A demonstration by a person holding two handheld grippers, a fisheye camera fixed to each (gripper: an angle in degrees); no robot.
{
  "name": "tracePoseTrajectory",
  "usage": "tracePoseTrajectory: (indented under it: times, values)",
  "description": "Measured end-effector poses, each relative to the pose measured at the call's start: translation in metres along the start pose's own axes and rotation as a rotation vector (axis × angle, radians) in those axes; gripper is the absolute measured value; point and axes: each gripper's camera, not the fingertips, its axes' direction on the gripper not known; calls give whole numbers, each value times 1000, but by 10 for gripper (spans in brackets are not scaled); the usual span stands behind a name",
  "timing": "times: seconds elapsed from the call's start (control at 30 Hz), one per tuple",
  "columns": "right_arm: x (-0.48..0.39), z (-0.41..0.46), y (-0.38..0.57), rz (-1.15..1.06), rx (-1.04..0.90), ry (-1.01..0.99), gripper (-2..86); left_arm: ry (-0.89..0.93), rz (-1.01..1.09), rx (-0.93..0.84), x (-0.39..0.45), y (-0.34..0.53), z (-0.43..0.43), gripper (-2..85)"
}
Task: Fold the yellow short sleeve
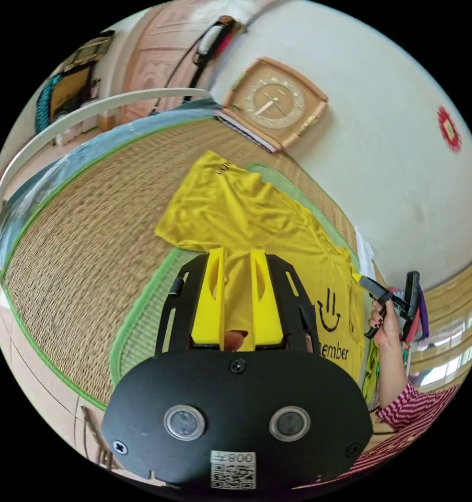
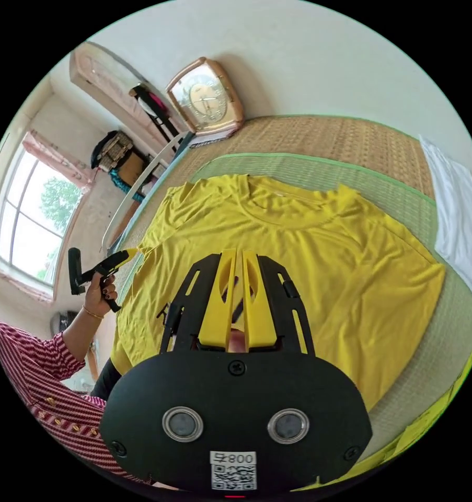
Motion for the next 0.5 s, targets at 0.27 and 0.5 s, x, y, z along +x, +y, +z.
tracePoseTrajectory:
  times: [0.27,0.5]
  values:
    - [-130,96,-86,-220,-114,49,64,70,-124,41,-88,-7,-18,83]
    - [-209,173,-150,-337,-170,130,70,153,-179,63,-136,-4,-29,31]
